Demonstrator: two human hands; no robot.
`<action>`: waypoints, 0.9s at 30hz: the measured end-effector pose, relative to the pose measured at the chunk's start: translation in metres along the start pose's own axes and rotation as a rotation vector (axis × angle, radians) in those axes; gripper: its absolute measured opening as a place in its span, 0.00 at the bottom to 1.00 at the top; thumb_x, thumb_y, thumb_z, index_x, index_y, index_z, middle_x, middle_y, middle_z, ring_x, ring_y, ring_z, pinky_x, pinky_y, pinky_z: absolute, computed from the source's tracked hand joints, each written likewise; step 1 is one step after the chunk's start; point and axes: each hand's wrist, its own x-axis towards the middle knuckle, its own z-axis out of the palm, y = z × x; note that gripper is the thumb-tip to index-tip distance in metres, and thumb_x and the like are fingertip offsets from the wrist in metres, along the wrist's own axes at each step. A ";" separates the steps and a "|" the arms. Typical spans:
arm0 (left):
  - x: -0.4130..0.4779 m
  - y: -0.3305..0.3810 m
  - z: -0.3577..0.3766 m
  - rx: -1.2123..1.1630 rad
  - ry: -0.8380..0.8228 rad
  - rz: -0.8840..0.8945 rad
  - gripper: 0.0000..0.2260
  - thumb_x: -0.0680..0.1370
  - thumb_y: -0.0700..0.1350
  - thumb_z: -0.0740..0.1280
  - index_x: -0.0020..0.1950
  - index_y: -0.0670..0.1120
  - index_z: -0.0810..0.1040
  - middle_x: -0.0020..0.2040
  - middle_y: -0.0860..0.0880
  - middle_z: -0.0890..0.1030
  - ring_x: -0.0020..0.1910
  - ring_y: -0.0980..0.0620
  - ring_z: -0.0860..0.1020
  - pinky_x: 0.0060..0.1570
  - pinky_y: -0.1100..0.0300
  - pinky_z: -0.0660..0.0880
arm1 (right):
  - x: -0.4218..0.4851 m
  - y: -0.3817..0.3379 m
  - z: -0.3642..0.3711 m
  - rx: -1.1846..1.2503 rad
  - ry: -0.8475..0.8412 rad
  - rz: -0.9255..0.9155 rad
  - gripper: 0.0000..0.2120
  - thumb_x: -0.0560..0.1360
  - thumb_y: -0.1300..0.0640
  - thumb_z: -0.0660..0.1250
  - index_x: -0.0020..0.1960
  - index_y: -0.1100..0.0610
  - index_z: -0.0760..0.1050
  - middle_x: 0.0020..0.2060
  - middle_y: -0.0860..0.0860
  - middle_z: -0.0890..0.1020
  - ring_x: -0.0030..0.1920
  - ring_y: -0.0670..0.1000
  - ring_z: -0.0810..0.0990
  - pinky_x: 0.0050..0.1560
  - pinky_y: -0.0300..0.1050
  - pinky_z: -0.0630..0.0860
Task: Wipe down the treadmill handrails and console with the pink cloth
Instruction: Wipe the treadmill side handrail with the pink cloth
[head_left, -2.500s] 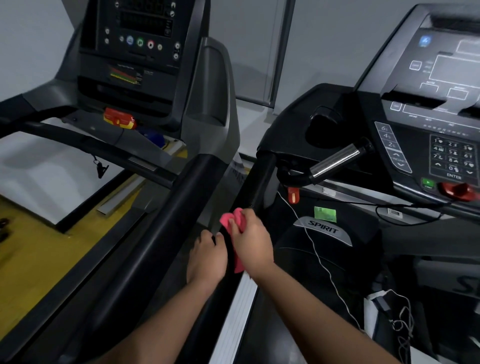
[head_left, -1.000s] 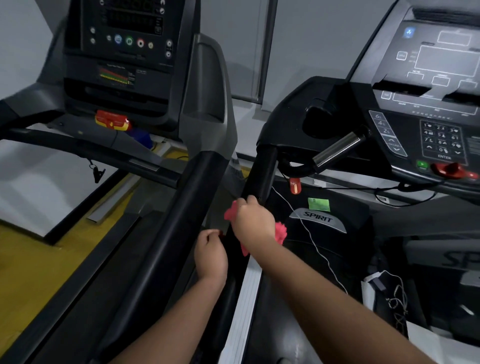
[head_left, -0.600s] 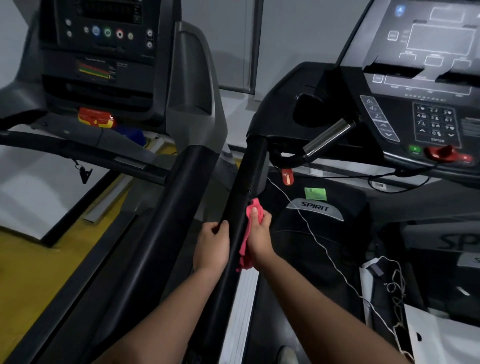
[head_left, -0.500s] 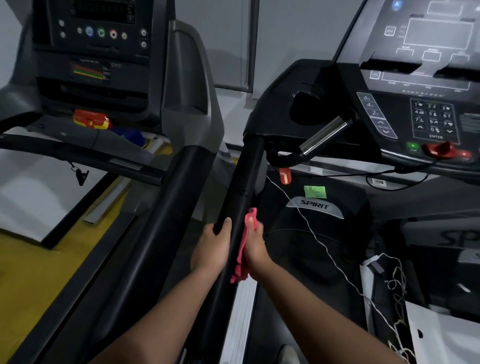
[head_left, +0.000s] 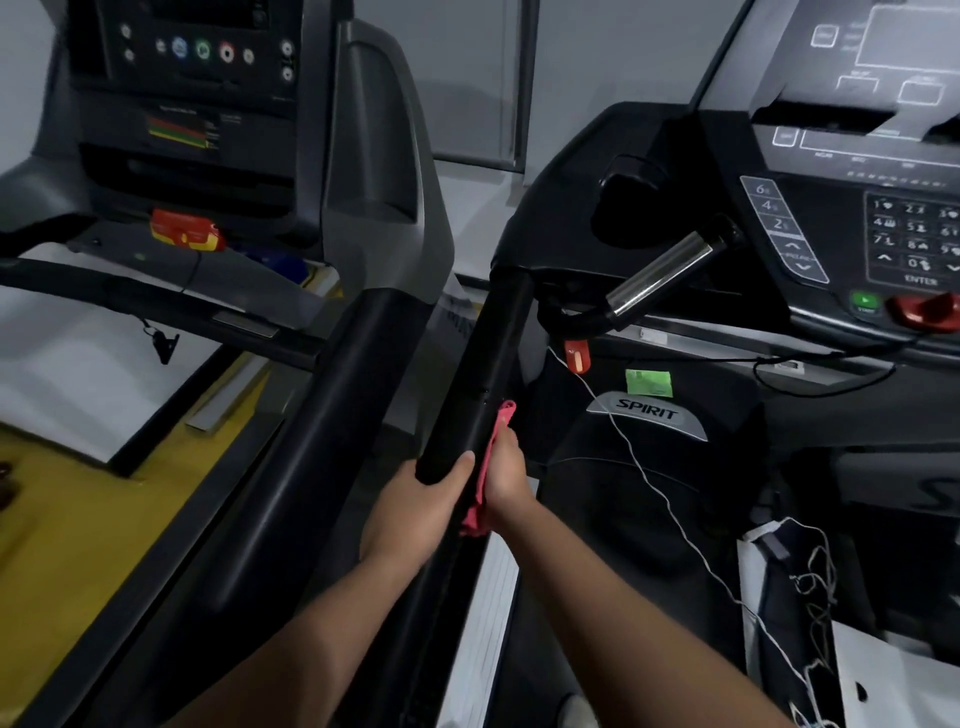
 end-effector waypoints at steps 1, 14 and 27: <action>0.000 0.001 0.001 -0.004 -0.001 -0.005 0.23 0.70 0.69 0.63 0.55 0.54 0.76 0.42 0.56 0.82 0.40 0.57 0.81 0.43 0.59 0.77 | 0.001 -0.003 -0.001 0.044 -0.015 0.023 0.23 0.79 0.40 0.56 0.54 0.58 0.77 0.45 0.57 0.83 0.44 0.56 0.82 0.43 0.48 0.79; 0.000 0.003 0.000 -0.007 0.053 -0.006 0.28 0.67 0.69 0.64 0.57 0.52 0.76 0.52 0.54 0.73 0.46 0.53 0.77 0.45 0.56 0.75 | -0.007 0.010 -0.006 0.030 -0.104 0.074 0.25 0.81 0.44 0.51 0.53 0.60 0.80 0.44 0.59 0.84 0.45 0.56 0.84 0.45 0.48 0.80; -0.010 0.017 -0.017 -0.331 0.317 0.378 0.05 0.79 0.42 0.63 0.51 0.49 0.77 0.50 0.53 0.74 0.56 0.50 0.73 0.61 0.58 0.68 | -0.050 -0.030 0.007 -0.565 0.028 -0.131 0.21 0.75 0.50 0.57 0.67 0.50 0.69 0.63 0.54 0.69 0.59 0.58 0.75 0.56 0.48 0.73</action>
